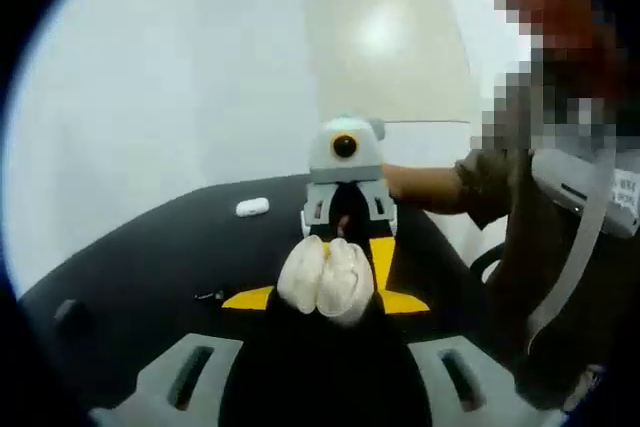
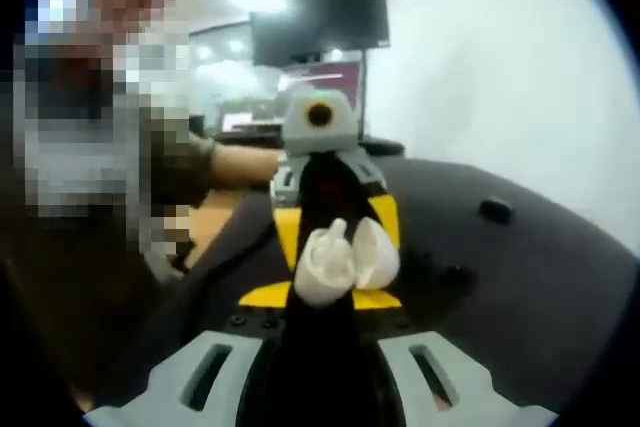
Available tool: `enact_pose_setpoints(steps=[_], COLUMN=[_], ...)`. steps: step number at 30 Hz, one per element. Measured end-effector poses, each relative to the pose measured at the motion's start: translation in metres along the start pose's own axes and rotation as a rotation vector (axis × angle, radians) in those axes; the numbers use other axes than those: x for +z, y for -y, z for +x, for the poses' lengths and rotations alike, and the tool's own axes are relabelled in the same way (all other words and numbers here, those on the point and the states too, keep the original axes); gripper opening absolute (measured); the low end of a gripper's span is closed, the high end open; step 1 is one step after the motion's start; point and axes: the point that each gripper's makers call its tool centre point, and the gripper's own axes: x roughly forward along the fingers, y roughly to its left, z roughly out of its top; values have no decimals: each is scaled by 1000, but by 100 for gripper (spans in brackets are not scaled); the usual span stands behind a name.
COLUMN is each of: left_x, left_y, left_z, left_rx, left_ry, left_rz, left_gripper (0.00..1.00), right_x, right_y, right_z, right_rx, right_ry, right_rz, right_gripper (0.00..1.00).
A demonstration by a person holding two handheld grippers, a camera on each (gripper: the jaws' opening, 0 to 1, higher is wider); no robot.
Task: Pick up three earphones and place each one into its charging case using tactile feedback, ensure that each earphone is properly inserted and securely positioned inside the case.
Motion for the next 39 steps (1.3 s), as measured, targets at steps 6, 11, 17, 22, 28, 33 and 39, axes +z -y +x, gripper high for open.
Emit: enact_pose_setpoints(steps=[6, 11, 17, 22, 28, 33, 39], left_x=[24, 21, 10, 4, 6, 49, 55], left_y=[12, 17, 20, 20, 6, -28, -72], left_z=[-9, -6, 2, 6, 2, -28, -62], left_rx=[-18, -11, -14, -31, -9, 69, 265], left_ry=[113, 89, 28, 11, 18, 274, 334], left_rz=[30, 82, 169, 192, 149, -78, -94], left_gripper=[17, 19, 25, 35, 43, 45, 42], right_x=[0, 0, 1, 2, 1, 0, 13], right_y=[-4, -8, -12, -7, 9, 20, 39], right_z=[-4, -4, -3, -3, -9, -11, -17], right_rx=[3, 7, 7, -34, -86, -115, -156], right_ry=[5, 2, 1, -16, -26, -22, 78], right_rz=[48, 46, 29, -25, -34, 3, 164], right_gripper=[21, 21, 22, 27, 41, 44, 44])
